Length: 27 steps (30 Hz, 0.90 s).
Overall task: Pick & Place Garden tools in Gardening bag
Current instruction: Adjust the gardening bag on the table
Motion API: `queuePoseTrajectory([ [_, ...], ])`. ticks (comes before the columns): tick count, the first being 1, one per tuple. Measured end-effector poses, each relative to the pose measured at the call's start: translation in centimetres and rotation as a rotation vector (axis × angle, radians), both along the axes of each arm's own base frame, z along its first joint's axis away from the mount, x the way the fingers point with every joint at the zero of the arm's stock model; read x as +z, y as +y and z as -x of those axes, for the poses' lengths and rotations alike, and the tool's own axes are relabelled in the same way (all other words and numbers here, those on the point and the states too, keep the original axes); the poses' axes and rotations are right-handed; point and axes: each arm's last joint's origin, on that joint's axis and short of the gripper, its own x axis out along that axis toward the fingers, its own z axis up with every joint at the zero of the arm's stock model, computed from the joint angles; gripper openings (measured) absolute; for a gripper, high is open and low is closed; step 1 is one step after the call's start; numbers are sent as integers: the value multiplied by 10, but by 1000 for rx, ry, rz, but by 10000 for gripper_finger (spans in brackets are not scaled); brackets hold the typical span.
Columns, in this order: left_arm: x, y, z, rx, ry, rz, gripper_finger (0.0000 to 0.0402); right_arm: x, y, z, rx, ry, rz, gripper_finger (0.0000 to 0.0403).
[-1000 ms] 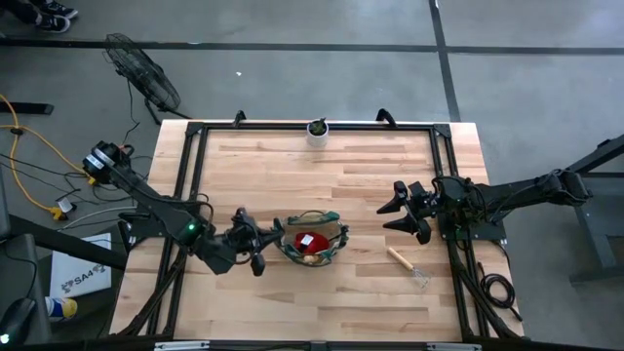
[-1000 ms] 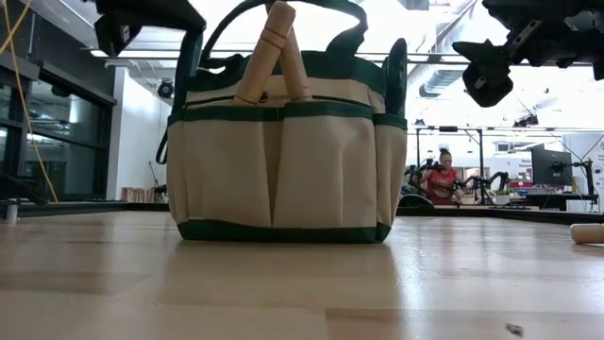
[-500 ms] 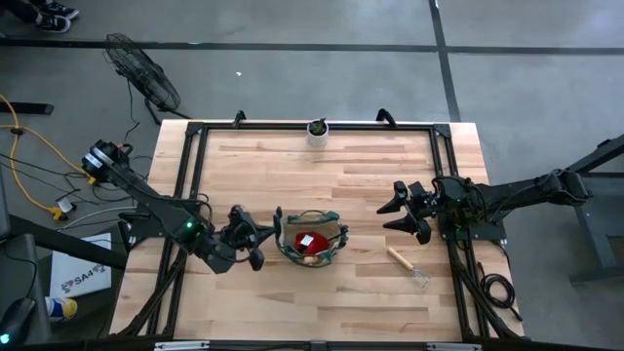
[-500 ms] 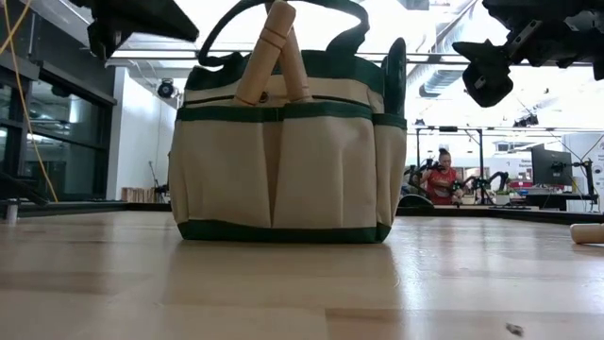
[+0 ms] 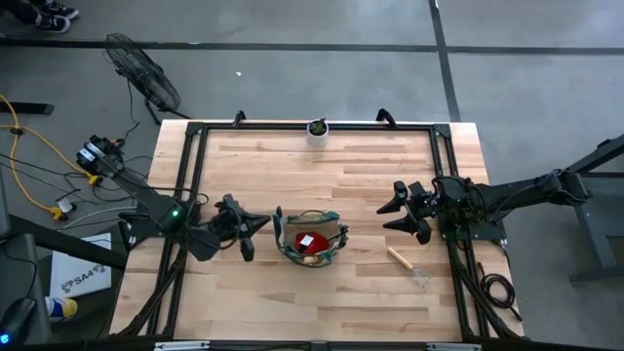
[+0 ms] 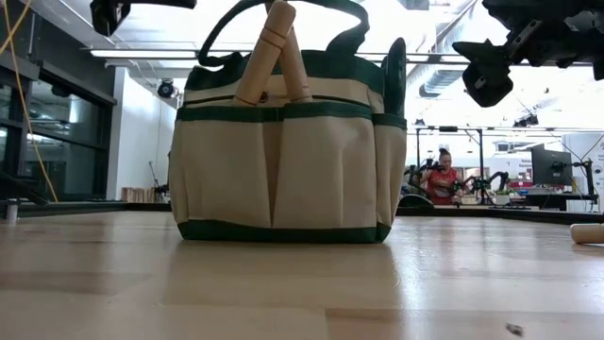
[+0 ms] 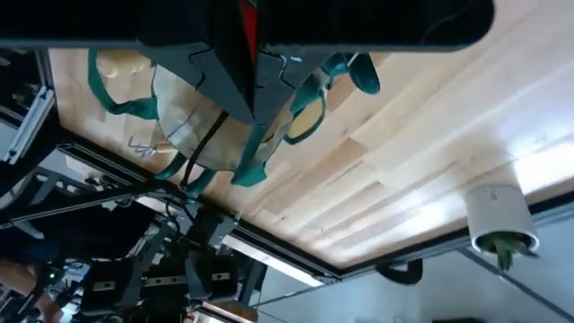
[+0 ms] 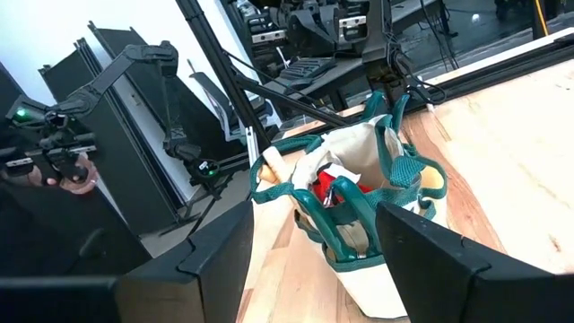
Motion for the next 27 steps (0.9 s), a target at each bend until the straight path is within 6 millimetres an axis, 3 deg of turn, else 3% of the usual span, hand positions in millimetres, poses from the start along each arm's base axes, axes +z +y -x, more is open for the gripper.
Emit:
queuePoseTrajectory([
  [8,-1,-2,0,-47,4,87,0,0,0,0,0,0,0,227],
  [16,-3,-7,-1,-214,73,104,0,0,0,0,-7,0,1,227],
  [22,-8,-17,-12,-360,114,-69,3,0,-2,-1,-77,-1,3,227],
  [27,-12,-28,-27,-441,84,-228,47,0,-2,-1,-77,0,2,227],
])
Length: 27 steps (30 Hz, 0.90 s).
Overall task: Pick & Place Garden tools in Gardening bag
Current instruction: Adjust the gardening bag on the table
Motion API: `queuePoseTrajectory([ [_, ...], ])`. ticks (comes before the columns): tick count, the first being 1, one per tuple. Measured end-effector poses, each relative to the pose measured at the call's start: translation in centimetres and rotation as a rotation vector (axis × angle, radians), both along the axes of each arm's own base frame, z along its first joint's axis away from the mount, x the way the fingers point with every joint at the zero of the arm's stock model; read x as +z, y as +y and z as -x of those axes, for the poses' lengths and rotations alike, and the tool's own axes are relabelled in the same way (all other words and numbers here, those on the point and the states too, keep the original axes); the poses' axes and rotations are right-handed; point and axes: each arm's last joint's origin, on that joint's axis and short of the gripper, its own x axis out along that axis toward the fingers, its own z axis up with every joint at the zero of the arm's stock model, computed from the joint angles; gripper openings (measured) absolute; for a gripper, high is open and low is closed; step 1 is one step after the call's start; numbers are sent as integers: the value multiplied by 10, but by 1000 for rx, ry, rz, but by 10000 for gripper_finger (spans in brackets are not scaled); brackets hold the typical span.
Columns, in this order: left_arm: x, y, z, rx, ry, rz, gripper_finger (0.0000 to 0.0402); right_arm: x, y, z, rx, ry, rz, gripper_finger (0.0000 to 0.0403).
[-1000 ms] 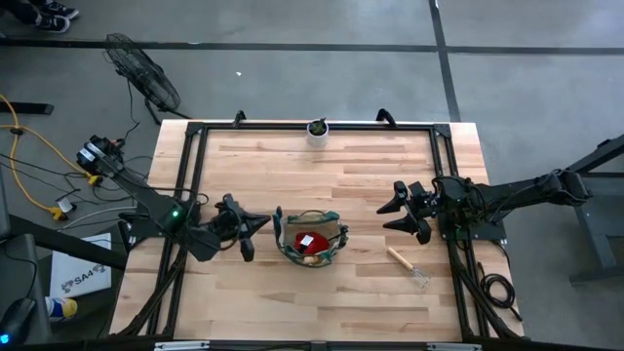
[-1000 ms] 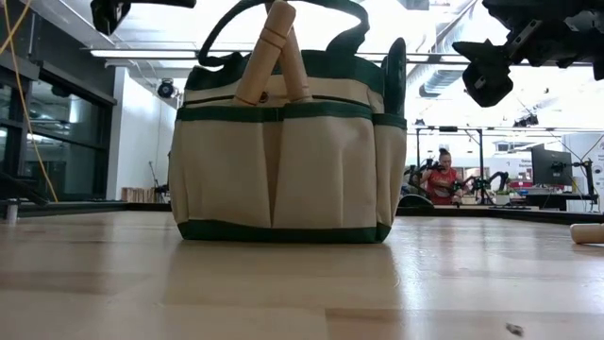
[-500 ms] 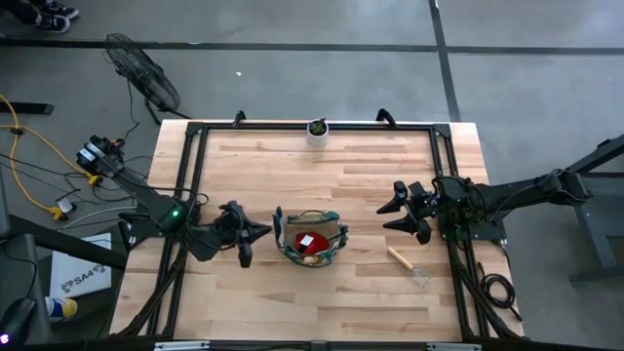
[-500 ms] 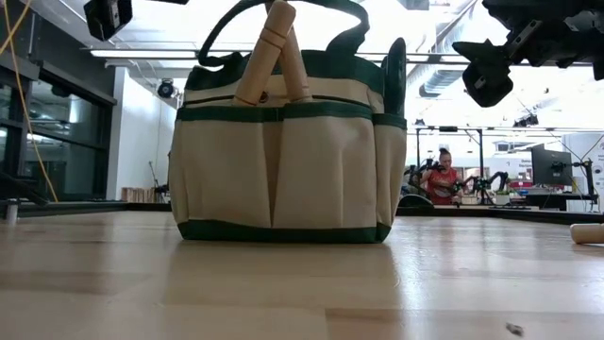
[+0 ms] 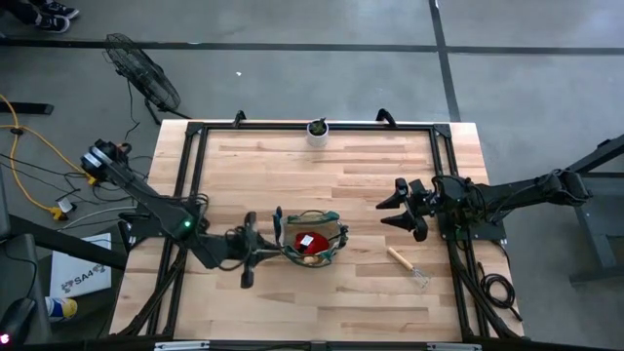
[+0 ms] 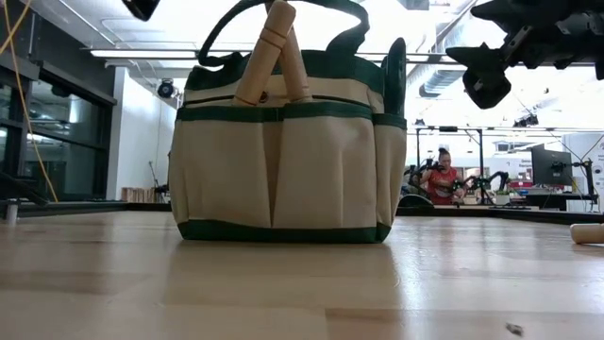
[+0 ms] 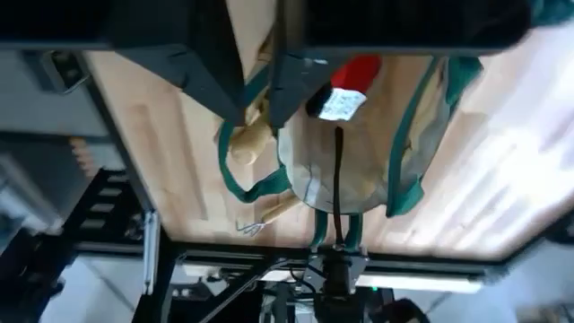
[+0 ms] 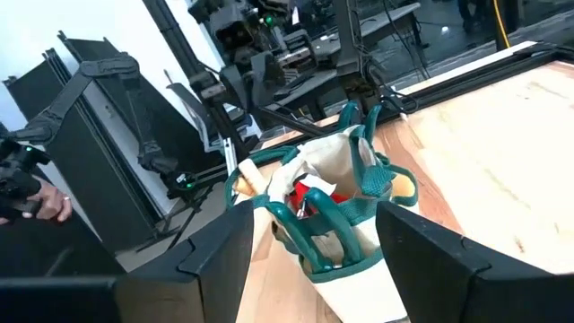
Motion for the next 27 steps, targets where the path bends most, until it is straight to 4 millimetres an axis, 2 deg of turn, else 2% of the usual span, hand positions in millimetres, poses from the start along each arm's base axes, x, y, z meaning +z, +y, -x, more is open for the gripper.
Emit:
queuePoseTrajectory([
  [7,-11,-2,-13,4,11,-50,153,0,0,0,1,0,0,227],
  [11,-19,-1,-21,-59,54,-31,188,0,0,0,1,0,0,227],
  [20,-34,-1,-30,-66,109,-107,196,0,0,0,1,0,0,227],
  [27,-38,-7,-37,-103,141,-217,196,0,0,0,1,0,0,227],
])
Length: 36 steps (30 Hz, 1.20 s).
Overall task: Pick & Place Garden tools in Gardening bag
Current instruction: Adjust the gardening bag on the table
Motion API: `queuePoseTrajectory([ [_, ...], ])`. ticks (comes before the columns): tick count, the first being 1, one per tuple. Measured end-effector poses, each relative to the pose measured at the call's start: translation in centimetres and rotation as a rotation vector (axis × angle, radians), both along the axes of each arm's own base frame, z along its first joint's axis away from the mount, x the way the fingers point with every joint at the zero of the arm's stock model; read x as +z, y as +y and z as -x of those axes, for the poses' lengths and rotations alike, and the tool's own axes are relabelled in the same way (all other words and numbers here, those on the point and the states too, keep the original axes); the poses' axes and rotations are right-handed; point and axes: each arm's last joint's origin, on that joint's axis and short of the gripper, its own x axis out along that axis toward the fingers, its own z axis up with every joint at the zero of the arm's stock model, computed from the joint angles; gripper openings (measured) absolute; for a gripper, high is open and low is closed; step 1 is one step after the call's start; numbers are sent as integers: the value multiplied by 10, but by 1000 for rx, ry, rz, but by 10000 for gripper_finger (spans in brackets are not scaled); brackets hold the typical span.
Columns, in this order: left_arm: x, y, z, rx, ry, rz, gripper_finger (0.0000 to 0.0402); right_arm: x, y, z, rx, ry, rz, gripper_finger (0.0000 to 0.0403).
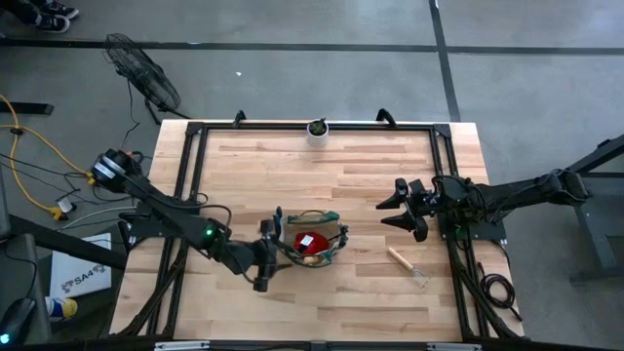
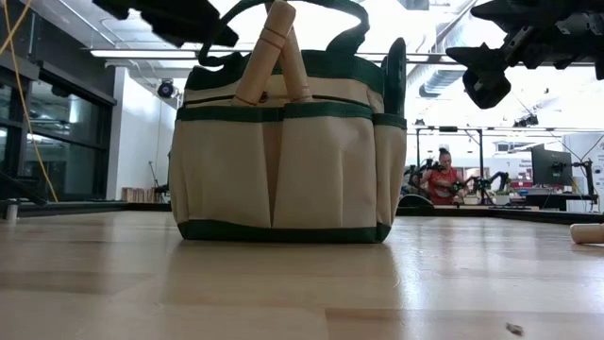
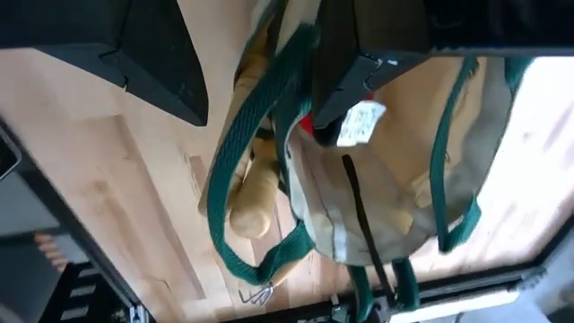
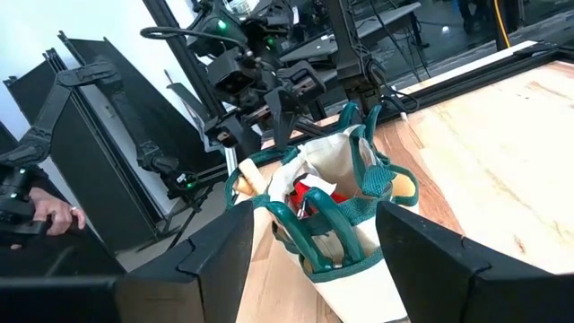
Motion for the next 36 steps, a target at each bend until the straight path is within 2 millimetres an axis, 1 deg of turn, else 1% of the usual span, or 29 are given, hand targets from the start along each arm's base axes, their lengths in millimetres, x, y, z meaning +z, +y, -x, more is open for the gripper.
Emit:
queuePoseTrajectory([
  [3,0,-3,-5,-21,21,-68,196,0,0,0,0,0,0,227],
  [6,-4,-6,-11,-36,60,-122,196,0,0,0,0,0,0,227],
  [10,-5,-9,-15,-18,71,-143,195,0,0,0,0,0,0,227],
  [12,-2,-8,-16,7,57,-151,187,0,0,0,0,1,0,227],
  [15,0,-7,-16,55,34,-172,164,0,0,0,0,0,0,227],
  [18,3,-6,-15,66,25,-174,130,0,0,0,0,0,0,227],
  [26,2,-8,-15,9,45,-140,16,0,0,0,0,0,0,227],
  [27,2,-8,-15,12,44,-135,10,0,0,0,0,0,0,227],
  [36,-1,-5,-13,112,57,-94,5,0,0,0,0,0,0,227],
])
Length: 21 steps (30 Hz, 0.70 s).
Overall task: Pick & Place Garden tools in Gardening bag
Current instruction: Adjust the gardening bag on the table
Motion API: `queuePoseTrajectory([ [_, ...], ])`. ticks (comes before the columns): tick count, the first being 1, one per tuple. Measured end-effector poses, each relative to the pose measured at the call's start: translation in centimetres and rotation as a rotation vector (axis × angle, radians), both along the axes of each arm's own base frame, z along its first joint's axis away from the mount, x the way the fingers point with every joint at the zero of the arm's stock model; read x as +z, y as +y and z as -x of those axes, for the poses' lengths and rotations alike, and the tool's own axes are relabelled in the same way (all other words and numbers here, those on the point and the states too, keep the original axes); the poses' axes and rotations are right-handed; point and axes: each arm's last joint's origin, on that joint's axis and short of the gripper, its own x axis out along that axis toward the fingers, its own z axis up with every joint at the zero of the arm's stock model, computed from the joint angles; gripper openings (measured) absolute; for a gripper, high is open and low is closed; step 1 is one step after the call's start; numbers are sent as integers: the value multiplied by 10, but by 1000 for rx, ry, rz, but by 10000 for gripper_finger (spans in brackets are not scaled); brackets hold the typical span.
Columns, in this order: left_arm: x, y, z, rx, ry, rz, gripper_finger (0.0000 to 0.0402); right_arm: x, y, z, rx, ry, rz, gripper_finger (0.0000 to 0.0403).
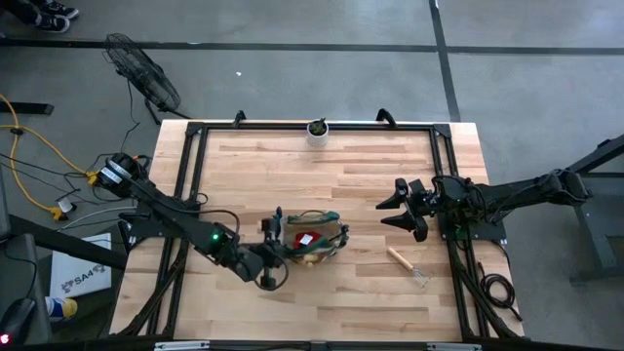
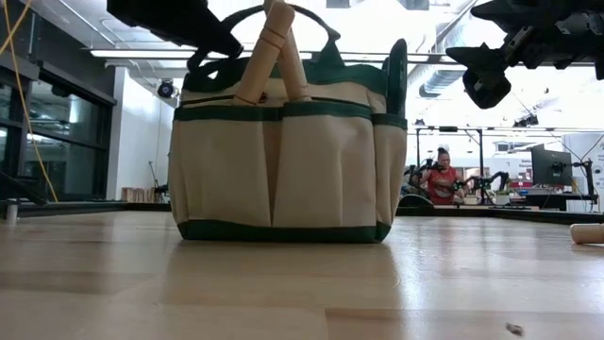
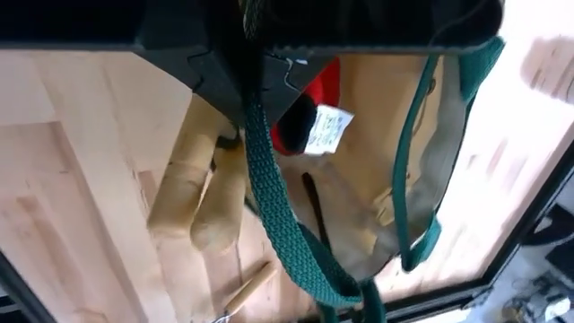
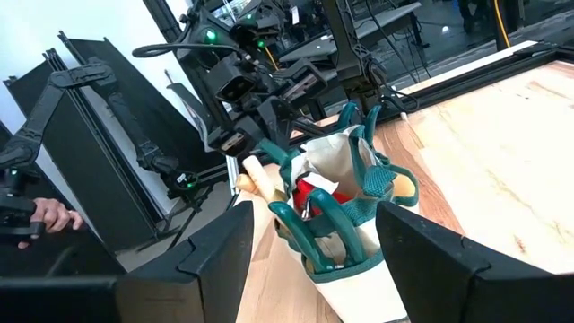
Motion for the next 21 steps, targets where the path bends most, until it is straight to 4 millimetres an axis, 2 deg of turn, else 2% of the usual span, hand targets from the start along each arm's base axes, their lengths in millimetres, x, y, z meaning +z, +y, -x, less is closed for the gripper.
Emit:
queuePoseTrajectory([
  [15,14,12,19,52,48,60,2,0,0,0,0,0,0,227],
  [21,13,20,32,105,135,61,1,0,0,0,0,-1,0,227],
])
